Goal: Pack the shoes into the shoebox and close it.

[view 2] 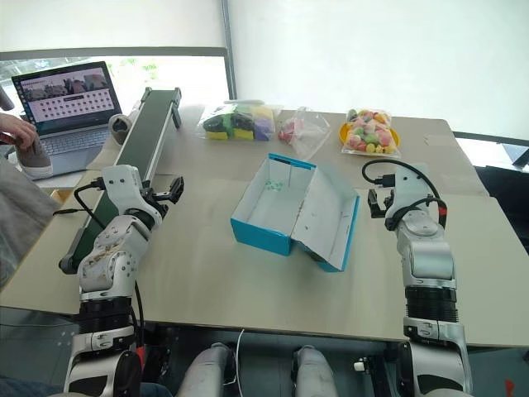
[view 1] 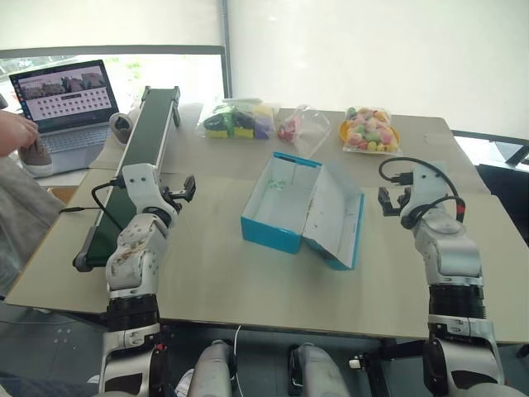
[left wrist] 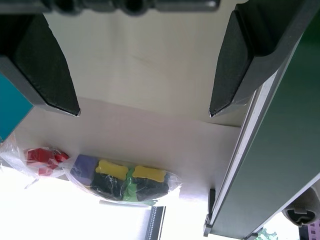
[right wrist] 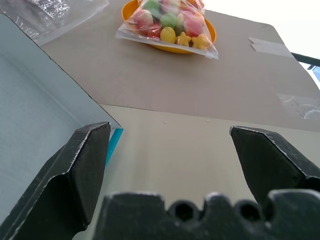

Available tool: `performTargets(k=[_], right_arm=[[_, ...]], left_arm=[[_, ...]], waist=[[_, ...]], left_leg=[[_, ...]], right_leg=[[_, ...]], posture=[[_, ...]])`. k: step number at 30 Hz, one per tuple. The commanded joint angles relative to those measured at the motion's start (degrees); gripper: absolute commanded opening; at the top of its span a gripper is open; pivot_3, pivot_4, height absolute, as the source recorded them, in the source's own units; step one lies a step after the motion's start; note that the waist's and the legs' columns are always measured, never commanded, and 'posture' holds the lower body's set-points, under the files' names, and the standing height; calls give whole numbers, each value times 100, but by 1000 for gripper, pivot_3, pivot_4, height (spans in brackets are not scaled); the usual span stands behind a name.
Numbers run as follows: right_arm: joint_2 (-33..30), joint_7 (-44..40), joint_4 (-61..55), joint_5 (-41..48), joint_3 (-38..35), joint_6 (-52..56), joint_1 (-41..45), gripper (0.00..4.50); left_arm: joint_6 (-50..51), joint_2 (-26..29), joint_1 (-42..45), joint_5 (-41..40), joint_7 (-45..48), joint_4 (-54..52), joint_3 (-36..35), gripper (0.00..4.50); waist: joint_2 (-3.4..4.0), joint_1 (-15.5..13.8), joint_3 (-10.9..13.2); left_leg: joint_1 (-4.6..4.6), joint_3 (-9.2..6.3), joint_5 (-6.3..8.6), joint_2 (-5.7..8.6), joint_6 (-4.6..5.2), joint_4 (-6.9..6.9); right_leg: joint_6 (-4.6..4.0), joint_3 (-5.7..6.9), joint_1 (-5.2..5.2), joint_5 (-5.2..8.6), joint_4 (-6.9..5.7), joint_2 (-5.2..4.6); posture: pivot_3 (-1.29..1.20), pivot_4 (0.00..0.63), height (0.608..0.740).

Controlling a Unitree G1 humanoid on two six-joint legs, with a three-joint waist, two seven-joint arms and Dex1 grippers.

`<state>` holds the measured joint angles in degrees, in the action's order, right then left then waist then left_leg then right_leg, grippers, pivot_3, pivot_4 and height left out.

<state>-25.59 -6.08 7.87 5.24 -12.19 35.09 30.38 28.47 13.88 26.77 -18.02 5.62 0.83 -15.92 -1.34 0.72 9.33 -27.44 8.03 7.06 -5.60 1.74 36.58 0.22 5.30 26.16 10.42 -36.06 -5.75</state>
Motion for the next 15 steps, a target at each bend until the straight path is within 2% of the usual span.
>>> performTargets(k=[1, 4, 7, 9, 11, 15], right_arm=[[6, 70, -375, 0, -96, -3, -13, 4500], [1, -185, -747, 109, 43, -59, 65, 4500], [-17, -1177, -1621, 744, 367, -56, 321, 4500], [-60, -1827, -2319, 1328, 620, 322, 406, 4500], [-121, -2228, -2733, 1699, 787, 607, 426, 4500], [-250, -3164, -3347, 2332, 1600, 1043, 366, 4500]], left_arm=[[-235, 95, 91, 151, 42, -11, 98, 4408], [-287, 158, 145, 212, 35, 109, 91, 4408], [-131, 368, 40, 124, 76, 83, -126, 4408], [3, 564, -108, -11, 183, 57, -321, 4408], [93, 713, -215, -88, 266, 34, -424, 4408], [261, 1179, -433, -172, 423, 214, -771, 4408]], waist=[[0, 0, 0], [0, -1, 0], [1, 56, 1], [2, 94, 1], [2, 95, 1], [1, 25, 1]], left_leg=[[0, 0, 0, 0, 0, 0], [0, 1, 0, 0, 0, 0], [0, -3, 0, -2, 0, 0], [4, -18, 0, -12, 0, 0], [8, -25, 0, -19, 0, -2], [8, -33, 1, -21, -1, -2]], right_leg=[[0, 0, 0, 0, 0, 0], [1, 0, 1, 0, 0, 0], [1, -3, 5, 0, -1, 1], [3, -13, 7, -2, -3, 10], [-3, -11, 6, 2, -6, 18], [-41, -2, 4, 24, -4, 15]], posture=[[0, 150, 716], [0, 150, 716], [0, 150, 716], [0, 150, 716], [0, 150, 716], [0, 150, 716]])
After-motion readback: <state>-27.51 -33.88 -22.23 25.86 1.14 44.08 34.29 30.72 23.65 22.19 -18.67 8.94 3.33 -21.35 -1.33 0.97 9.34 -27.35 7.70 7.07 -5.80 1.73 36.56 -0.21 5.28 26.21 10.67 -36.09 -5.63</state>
